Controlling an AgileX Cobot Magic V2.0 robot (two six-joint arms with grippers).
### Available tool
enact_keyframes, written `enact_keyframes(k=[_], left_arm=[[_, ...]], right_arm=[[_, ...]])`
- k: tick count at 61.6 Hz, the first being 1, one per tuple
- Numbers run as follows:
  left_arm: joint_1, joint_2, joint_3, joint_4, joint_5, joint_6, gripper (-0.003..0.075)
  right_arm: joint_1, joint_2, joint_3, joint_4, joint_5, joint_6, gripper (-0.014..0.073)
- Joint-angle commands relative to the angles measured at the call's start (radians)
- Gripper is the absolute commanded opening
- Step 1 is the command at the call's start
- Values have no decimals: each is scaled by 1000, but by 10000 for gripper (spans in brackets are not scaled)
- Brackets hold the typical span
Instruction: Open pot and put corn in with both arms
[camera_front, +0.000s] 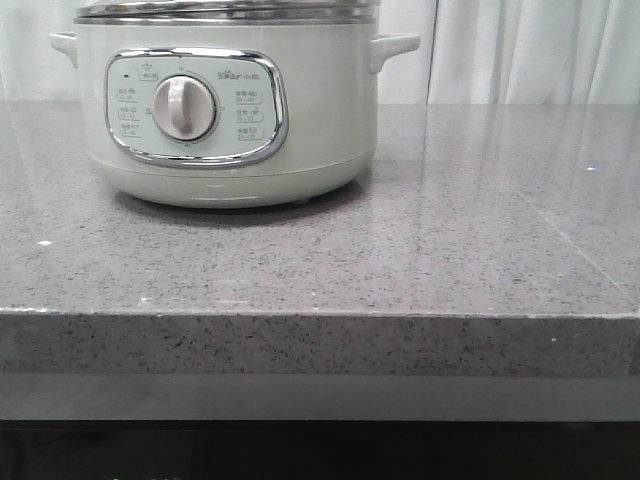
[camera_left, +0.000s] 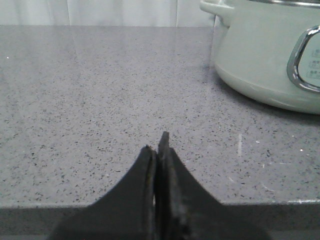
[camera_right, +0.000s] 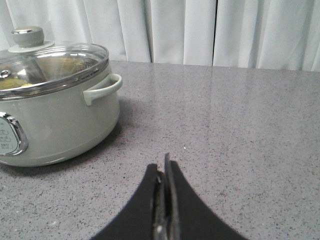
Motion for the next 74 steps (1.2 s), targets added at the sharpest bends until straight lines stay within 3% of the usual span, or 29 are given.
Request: enact_keyframes(k=[1, 15, 74], left_arm=[[3, -17, 11, -15, -140, -8, -20], [3, -17, 110, -48, -236, -8, -20], [3, -17, 108, -48, -216, -8, -20]], right_arm=[[-6, 2, -25, -6, -81, -6, -120], [-6, 2, -25, -6, -80, -6, -120], [-6, 2, -25, -6, -81, -6, -120]])
